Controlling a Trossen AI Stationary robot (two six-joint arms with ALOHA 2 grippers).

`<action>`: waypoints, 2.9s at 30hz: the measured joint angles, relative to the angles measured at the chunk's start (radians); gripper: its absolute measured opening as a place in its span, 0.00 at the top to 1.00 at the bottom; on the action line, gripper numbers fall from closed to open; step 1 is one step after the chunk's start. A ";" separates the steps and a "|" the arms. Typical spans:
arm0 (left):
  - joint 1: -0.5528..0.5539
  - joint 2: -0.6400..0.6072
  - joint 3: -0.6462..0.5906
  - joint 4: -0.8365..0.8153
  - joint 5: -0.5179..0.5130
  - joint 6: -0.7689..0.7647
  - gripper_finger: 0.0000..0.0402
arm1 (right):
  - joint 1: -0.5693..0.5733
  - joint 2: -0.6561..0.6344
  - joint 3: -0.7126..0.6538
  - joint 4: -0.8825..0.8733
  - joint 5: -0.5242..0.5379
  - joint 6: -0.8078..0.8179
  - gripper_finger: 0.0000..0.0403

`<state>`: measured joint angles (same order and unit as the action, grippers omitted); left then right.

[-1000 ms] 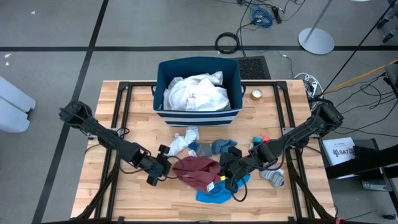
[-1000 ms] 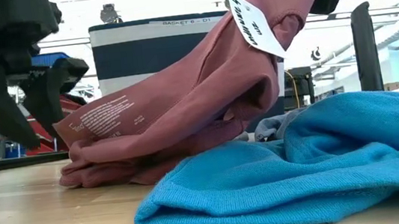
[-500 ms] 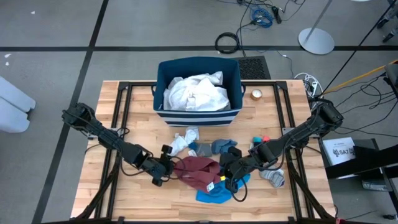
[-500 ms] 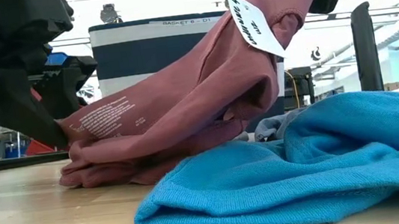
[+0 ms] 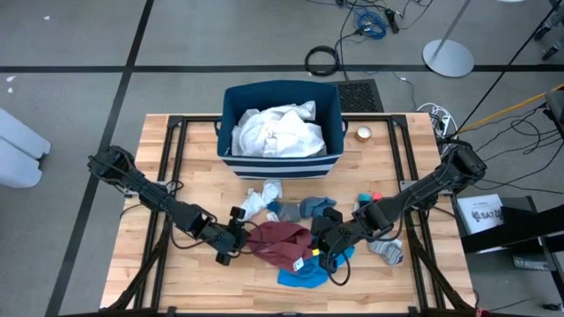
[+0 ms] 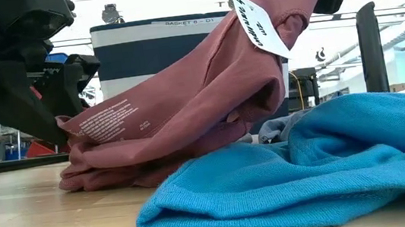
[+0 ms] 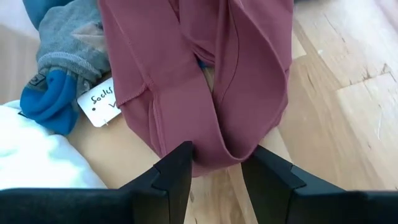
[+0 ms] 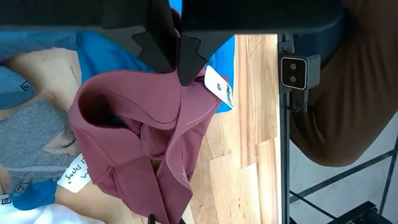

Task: Sort clothes
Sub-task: Put the maroon underwear into the blue bin

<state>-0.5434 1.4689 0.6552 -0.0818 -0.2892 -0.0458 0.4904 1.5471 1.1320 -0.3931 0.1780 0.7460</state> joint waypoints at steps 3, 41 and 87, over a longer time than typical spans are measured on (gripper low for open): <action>0.000 0.000 0.000 0.000 0.000 0.000 0.65 | 0.000 0.000 0.000 0.000 0.000 0.000 1.00; 0.094 -0.281 0.173 -0.122 -0.307 -0.262 0.99 | -0.143 0.068 0.000 0.175 0.175 -0.260 1.00; 0.153 -0.043 0.172 0.017 0.166 -0.124 1.00 | -0.044 0.352 0.001 0.630 0.373 -0.994 0.78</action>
<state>-0.3907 1.4259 0.8276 -0.0653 -0.1234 -0.1696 0.4461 1.8996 1.1332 0.2364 0.5510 -0.2484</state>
